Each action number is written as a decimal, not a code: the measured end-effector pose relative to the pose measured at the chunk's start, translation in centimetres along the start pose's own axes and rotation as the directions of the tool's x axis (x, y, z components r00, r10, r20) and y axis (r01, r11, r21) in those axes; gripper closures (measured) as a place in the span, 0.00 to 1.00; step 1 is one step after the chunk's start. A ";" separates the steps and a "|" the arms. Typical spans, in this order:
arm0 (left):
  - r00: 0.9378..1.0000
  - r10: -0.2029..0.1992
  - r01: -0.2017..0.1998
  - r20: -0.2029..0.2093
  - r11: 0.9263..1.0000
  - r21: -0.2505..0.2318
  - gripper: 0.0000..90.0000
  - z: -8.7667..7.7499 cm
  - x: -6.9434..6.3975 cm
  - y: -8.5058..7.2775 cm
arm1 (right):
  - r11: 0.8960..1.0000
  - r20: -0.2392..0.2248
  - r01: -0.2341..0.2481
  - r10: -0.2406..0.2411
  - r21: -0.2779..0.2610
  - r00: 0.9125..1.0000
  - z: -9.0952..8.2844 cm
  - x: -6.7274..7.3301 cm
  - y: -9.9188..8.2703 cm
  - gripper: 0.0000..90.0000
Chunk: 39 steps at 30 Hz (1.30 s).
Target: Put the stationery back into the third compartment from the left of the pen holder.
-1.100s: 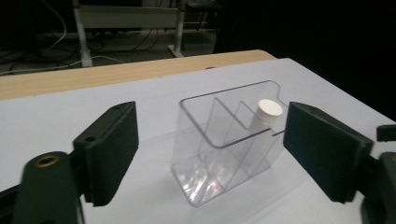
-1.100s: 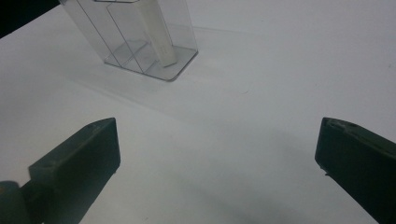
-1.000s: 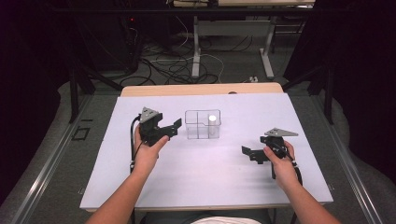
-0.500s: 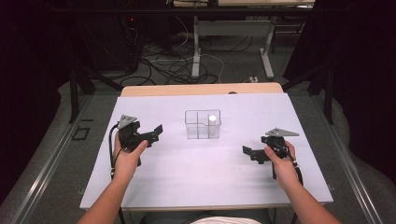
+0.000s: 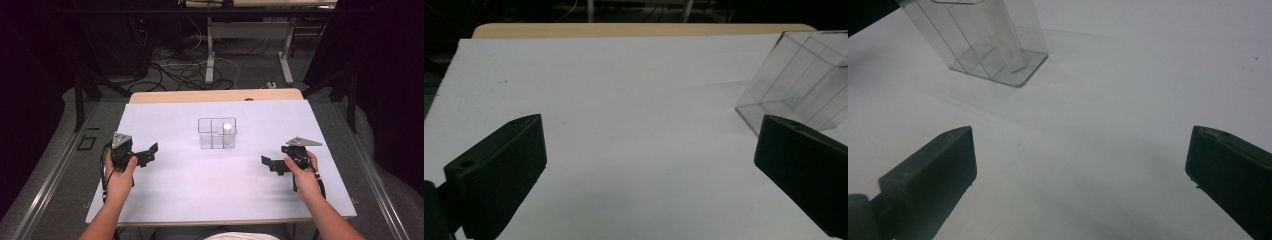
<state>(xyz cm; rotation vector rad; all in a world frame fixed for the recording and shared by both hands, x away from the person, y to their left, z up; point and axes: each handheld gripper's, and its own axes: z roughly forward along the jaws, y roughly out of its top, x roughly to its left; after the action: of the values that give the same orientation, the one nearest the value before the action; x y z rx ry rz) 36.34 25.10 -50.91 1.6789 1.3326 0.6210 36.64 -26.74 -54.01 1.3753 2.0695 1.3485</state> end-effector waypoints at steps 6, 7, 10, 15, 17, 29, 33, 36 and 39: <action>0.999 -0.048 0.048 -0.017 0.999 0.020 0.00 0.1 1.4 -0.8 | 1.000 0.005 -0.008 0.008 -0.001 1.000 -0.1 -0.2 0.0 0.00; 0.998 -0.065 0.066 -0.017 0.998 0.022 0.00 0.2 1.6 -1.0 | 1.000 0.008 -0.003 0.003 -0.003 1.000 -0.1 -0.3 0.0 0.00; 0.995 -0.103 0.103 -0.010 0.994 0.029 0.00 0.3 2.1 -1.4 | 1.000 0.010 -0.002 0.003 -0.003 1.000 -0.1 -0.4 0.0 0.00; 0.993 -0.118 0.119 -0.012 0.992 0.043 0.01 0.6 2.8 -1.9 | 1.000 0.011 -0.003 0.003 -0.003 1.000 -0.2 -0.5 0.0 0.00; 0.993 -0.122 0.122 -0.013 0.991 0.048 0.01 0.7 3.0 -2.1 | 1.000 0.014 -0.010 0.010 -0.002 1.000 -0.2 -0.6 0.0 0.00; 0.990 -0.142 0.141 0.017 0.988 0.071 0.01 1.5 2.9 -2.8 | 1.000 0.025 -0.011 0.012 -0.006 1.000 -0.4 -1.1 -0.1 0.00; 0.990 -0.137 0.136 0.019 0.988 0.074 0.01 1.6 2.8 -2.9 | 1.000 0.026 -0.014 0.014 -0.003 1.000 -0.3 -1.2 -0.1 0.00; 0.991 -0.132 0.131 0.017 0.988 0.078 0.01 1.6 2.8 -2.9 | 1.000 0.027 -0.019 0.019 -0.002 0.999 -0.3 -1.3 -0.2 0.00; 0.990 -0.138 0.136 0.013 0.988 0.075 0.01 1.6 2.9 -2.9 | 1.000 0.031 -0.018 0.018 0.001 0.999 -0.3 -1.3 -0.2 0.00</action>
<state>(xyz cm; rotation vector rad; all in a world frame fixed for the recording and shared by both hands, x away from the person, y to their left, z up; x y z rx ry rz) 37.01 27.48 -54.58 1.6312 1.4601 0.4807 37.00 -28.03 -54.36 1.4093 2.0430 1.3248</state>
